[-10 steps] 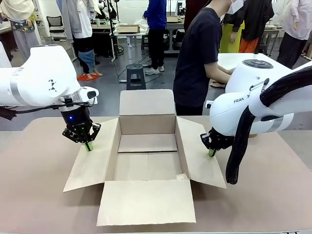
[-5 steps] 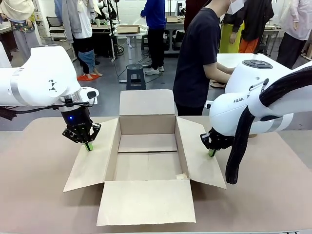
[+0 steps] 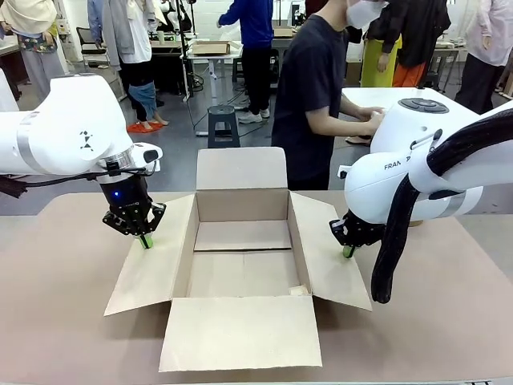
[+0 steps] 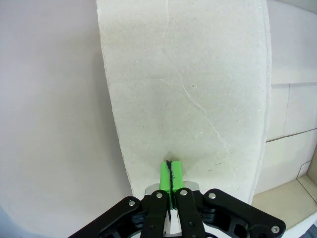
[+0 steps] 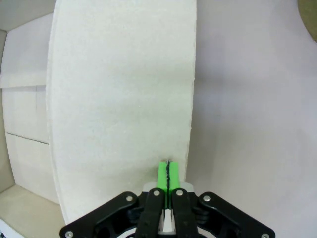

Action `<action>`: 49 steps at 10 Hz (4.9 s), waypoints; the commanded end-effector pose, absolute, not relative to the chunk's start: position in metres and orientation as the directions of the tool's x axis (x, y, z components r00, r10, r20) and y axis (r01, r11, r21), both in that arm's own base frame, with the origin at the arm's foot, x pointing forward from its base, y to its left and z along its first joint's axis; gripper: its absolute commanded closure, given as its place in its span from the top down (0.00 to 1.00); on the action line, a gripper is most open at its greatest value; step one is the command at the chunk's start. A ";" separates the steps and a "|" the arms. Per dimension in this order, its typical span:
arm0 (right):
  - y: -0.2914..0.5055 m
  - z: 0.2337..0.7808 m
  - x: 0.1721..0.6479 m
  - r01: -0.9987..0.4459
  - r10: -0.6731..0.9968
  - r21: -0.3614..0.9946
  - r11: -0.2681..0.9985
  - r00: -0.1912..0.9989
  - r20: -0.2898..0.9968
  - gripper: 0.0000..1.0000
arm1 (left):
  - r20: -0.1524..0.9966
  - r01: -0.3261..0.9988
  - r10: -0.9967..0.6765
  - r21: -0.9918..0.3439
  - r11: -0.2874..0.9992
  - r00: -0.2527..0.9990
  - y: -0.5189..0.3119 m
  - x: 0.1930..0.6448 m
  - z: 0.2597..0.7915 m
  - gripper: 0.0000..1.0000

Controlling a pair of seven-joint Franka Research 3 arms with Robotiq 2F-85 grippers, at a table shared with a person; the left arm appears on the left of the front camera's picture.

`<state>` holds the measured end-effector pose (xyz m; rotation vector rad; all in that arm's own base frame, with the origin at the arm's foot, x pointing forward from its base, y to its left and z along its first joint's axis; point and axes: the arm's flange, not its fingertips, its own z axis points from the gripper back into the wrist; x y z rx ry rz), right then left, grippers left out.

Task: Wrap the clocks to prevent damage.
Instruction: Once the human has placed the objects inside and stepped back, release both hands from the side flaps of the Package Box.

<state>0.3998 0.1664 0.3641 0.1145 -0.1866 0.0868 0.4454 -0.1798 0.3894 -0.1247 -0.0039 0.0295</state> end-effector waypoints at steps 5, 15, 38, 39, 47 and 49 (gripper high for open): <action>0.166 0.365 0.399 -0.096 0.075 0.105 0.990 0.980 0.185 0.01 | -0.001 -0.037 0.037 -0.103 0.994 0.999 -0.180 0.445 0.390 0.00; 0.166 0.365 0.399 -0.096 0.075 0.105 0.990 0.980 0.185 0.01 | -0.001 -0.037 0.037 -0.103 0.994 0.999 -0.180 0.445 0.390 0.00; 0.088 0.516 0.375 -0.801 0.773 -0.073 0.594 0.543 0.328 0.01 | 0.042 0.854 -0.855 -0.096 0.511 0.517 -0.132 0.421 0.551 0.00; 0.080 0.522 0.369 -0.830 0.810 -0.098 0.549 0.500 0.306 0.01 | 0.021 0.902 -0.902 -0.028 0.430 0.431 -0.126 0.409 0.563 0.00; 0.057 0.527 0.364 -0.933 0.901 -0.039 0.358 0.335 0.277 0.01 | -0.044 0.997 -0.997 -0.014 -0.070 -0.071 -0.088 0.410 0.568 0.00; 0.049 0.524 0.367 -0.951 0.919 -0.035 0.309 0.289 0.267 0.01 | -0.056 0.991 -0.990 -0.017 -0.131 -0.132 -0.086 0.414 0.565 0.00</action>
